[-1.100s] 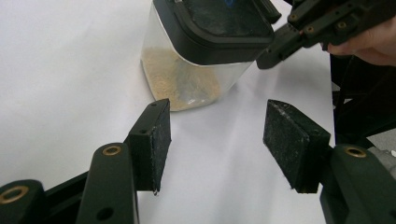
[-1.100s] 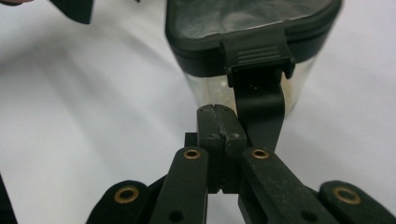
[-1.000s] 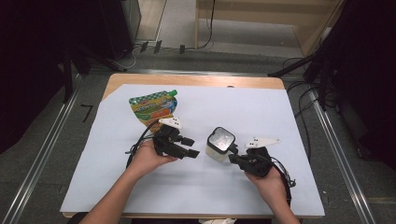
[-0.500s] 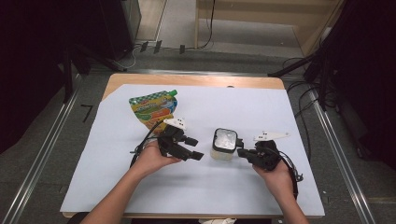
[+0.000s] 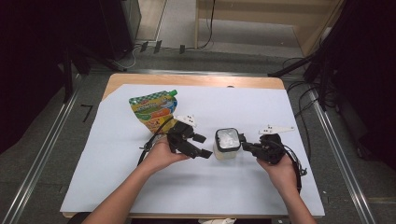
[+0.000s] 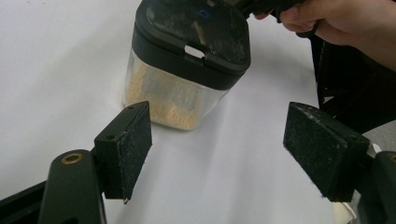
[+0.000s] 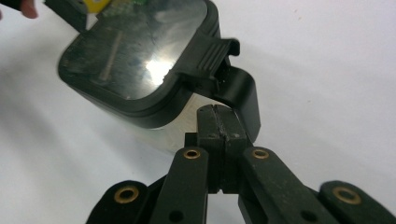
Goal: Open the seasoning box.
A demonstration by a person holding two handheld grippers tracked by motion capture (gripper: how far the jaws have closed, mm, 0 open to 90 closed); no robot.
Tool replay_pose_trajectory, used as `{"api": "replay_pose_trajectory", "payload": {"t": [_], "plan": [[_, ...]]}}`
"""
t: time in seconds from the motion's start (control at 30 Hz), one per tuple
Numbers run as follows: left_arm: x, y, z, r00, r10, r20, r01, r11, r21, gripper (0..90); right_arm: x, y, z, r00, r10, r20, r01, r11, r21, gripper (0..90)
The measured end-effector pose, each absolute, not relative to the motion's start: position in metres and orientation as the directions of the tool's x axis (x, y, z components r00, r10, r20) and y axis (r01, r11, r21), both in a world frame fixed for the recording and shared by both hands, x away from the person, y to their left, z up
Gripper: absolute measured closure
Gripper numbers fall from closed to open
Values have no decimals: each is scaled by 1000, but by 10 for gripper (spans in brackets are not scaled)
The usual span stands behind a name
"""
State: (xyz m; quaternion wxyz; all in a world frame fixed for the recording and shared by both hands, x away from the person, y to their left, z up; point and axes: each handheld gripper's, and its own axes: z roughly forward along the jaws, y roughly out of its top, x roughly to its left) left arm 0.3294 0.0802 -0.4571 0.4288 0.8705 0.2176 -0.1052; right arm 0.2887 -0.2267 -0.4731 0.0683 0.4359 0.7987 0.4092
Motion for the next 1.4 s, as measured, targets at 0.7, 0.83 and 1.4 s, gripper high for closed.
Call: {"api": "replay_pose_trajectory", "payload": {"t": [0.7, 0.83, 1.4], "plan": [[346, 52, -468, 912, 275, -304, 410, -571, 712, 160, 313, -233, -473, -572, 789, 224, 662, 282, 694, 900], [345, 48, -472, 918, 275, -284, 394, -581, 712, 160, 312, -232, -474, -571, 791, 219, 656, 280, 701, 900], [343, 34, -478, 934, 282, -221, 349, -575, 740, 142, 308, -231, -475, -563, 802, 201, 650, 279, 707, 900]]}}
